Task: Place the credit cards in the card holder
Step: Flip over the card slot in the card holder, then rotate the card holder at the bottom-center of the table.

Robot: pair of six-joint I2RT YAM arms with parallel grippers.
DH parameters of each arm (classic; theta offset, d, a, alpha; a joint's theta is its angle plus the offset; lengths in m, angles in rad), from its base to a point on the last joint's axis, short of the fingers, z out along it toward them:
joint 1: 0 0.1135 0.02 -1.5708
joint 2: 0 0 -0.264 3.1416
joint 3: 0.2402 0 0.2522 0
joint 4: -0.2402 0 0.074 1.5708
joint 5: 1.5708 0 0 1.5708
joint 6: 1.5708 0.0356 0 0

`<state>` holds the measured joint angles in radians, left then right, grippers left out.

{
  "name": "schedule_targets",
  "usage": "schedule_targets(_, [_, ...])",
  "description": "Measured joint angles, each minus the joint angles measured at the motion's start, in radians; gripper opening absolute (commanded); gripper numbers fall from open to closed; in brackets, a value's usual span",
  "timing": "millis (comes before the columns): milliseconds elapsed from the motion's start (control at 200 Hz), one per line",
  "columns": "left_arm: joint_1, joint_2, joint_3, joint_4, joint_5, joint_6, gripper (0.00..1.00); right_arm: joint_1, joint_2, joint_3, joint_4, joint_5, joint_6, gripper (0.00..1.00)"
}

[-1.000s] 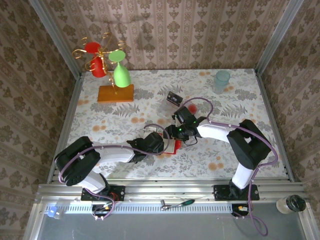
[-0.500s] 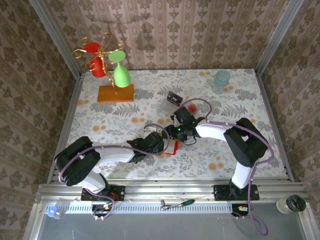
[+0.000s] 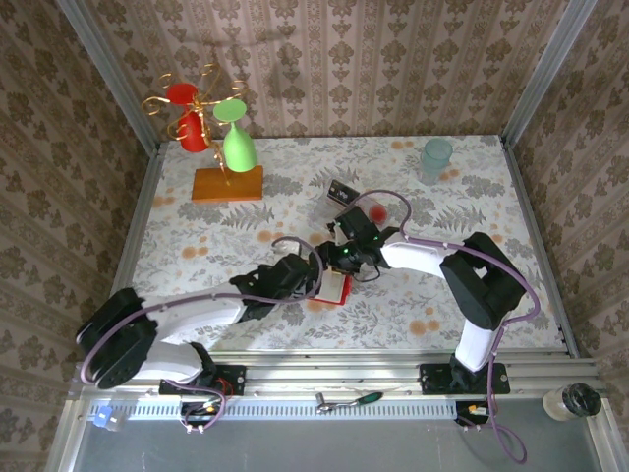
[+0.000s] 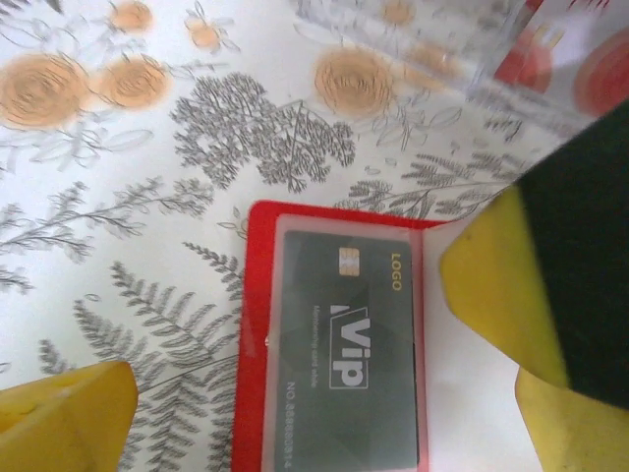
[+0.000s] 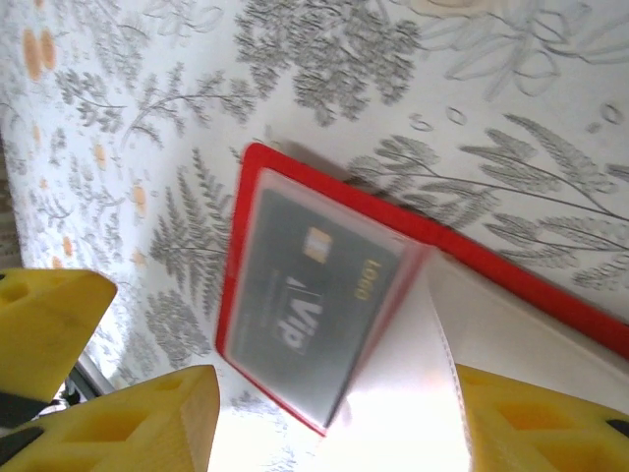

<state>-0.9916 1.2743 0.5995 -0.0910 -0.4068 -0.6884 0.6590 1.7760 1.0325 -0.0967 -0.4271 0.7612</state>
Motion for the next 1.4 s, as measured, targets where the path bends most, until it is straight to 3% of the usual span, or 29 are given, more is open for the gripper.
schedule_targets(360, [0.116, -0.272, -0.103, -0.113, -0.010, 0.003, 1.00, 0.075, 0.126, 0.164, 0.023, 0.000, 0.034, 0.59])
schedule_targets(595, [0.143, -0.338, -0.124, -0.127, -0.016, 0.000, 1.00, 0.095, 0.229, 0.195, 0.027, -0.002, 0.050, 0.58])
schedule_targets(885, [0.149, -0.327, -0.129, -0.125, -0.016, 0.000, 1.00, 0.090, 0.225, 0.225, 0.014, -0.008, 0.050, 0.58])
schedule_targets(1180, [0.152, -0.238, -0.124, -0.089, 0.018, 0.004, 1.00, 0.028, 0.025, 0.141, -0.012, 0.002, 0.034, 0.58])
schedule_targets(1400, [0.153, -0.089, -0.043, -0.053, 0.074, 0.038, 1.00, 0.011, -0.137, 0.035, -0.112, 0.112, -0.037, 0.58])
